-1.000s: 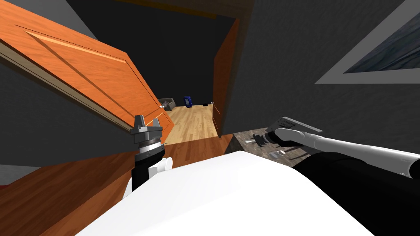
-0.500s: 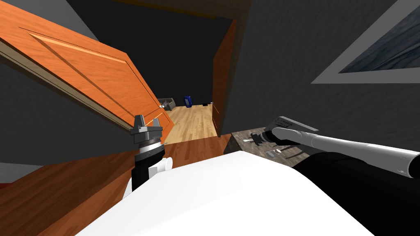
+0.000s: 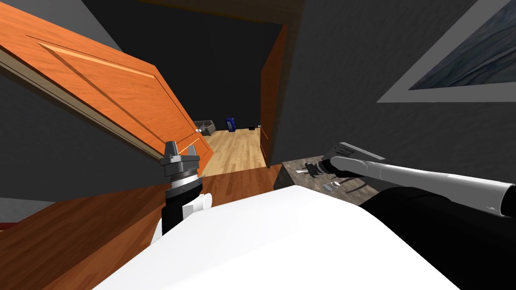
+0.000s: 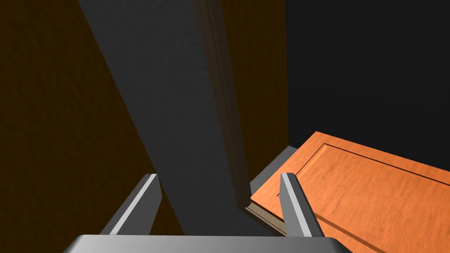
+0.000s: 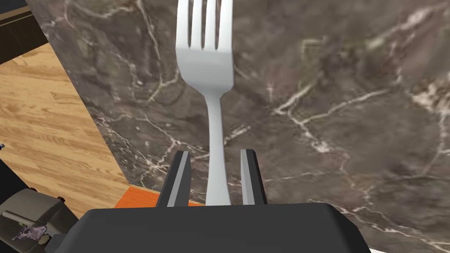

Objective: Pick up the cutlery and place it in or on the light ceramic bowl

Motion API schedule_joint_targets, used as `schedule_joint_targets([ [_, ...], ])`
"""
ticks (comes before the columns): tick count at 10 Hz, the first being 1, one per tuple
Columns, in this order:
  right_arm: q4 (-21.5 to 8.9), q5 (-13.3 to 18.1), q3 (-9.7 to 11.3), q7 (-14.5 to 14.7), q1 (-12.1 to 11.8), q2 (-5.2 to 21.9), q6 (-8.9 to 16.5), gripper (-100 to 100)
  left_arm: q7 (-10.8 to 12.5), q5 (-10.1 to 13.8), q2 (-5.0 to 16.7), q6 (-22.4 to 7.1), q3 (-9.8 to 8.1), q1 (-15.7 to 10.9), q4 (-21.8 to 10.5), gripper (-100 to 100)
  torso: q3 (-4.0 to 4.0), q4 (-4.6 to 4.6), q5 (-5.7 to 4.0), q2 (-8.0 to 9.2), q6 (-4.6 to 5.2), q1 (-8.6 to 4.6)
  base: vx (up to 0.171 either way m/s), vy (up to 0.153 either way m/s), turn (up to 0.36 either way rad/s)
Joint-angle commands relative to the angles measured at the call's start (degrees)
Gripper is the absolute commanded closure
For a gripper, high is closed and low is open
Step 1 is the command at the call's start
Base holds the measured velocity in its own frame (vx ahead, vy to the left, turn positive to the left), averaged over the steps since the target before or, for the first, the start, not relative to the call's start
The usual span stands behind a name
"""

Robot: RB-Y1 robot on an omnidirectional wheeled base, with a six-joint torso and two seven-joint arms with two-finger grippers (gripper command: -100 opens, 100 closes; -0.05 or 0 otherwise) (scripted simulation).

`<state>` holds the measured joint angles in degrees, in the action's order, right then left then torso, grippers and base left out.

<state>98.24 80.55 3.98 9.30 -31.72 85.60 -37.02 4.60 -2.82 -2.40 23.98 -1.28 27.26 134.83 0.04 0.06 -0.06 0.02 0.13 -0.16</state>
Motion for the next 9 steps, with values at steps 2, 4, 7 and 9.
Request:
schedule_joint_targets([
  [2, 0.6, 0.8, 0.2, -1.7, 0.4, 0.1, 0.2, 100, 0.0, 0.0, 0.0, 0.0, 0.0, 0.0, 0.0, 0, 0.0, 0.0, 0.0, -0.02, 0.01, 0.0, -0.02, -0.028, 0.006],
  [4, 2.3, 0.0, -0.8, -1.9, 0.7, 0.7, -0.7, 100, 0.0, 0.0, 0.0, 0.0, 0.0, 0.0, 0.0, 0, -0.06, -0.02, 0.02, -0.11, 0.01, 0.12, -0.022, 0.024, -0.06],
  [7, 5.0, -1.5, -2.5, -1.7, 1.1, 1.9, -2.2, 100, 0.0, 0.0, 0.0, 0.0, 0.01, 0.0, 0.0, 0, 0.17, 0.06, 0.15, 0.3, 0.06, 0.61, -0.1, 0.091, -0.127],
  [9, 7.2, -2.7, -3.8, -1.5, 1.5, 3.1, -3.5, 100, 0.0, 0.0, 0.0, 0.0, 0.01, 0.0, 0.0, 0, 0.21, 0.08, 0.18, 0.34, 0.01, 0.66, -0.117, 0.082, -0.098],
])
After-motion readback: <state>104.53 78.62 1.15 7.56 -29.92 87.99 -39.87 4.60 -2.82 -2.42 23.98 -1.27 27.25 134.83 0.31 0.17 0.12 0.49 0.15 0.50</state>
